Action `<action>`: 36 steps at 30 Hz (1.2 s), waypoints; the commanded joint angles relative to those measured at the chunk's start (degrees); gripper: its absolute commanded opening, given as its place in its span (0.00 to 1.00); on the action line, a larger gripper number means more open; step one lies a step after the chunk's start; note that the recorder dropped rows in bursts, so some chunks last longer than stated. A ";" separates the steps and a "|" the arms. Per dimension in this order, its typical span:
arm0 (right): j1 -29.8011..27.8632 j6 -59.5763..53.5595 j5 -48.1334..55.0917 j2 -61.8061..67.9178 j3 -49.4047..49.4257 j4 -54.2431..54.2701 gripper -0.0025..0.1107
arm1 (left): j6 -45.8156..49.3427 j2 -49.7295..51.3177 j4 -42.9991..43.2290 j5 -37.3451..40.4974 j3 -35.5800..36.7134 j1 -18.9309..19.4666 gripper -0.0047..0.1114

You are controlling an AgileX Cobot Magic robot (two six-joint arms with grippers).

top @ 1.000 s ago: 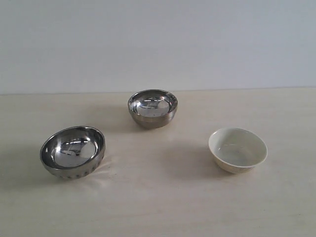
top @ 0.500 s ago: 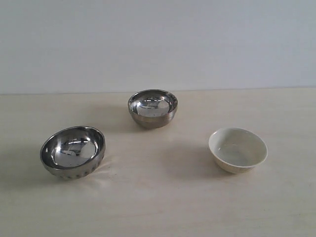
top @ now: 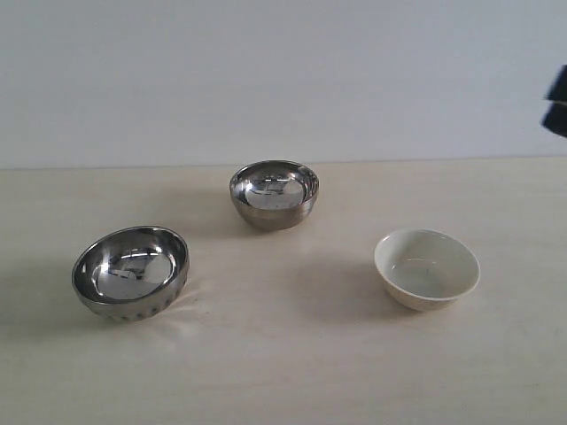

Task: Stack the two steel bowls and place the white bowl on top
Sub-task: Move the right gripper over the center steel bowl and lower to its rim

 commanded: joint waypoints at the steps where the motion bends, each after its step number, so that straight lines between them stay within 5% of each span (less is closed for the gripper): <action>1: 5.67 -6.45 2.25 14.40 -10.61 -0.55 0.02 | -0.56 -0.22 -0.39 -0.41 0.20 0.14 0.07; 8: 7.42 -7.71 18.86 39.61 -35.11 -0.55 0.04 | -0.56 -0.22 -0.39 -0.41 0.20 0.14 0.07; 15: 7.42 -6.85 22.00 53.62 -49.63 -0.79 0.40 | -0.56 -0.22 -0.39 -0.41 0.20 0.14 0.07; 27: 7.42 5.51 33.63 71.60 -71.49 -19.95 0.42 | -0.56 -0.22 -0.39 -0.41 0.20 0.14 0.07; 36: 7.53 5.54 34.35 81.22 -80.68 -20.32 0.42 | -0.56 -0.22 -0.39 -0.41 0.20 0.14 0.07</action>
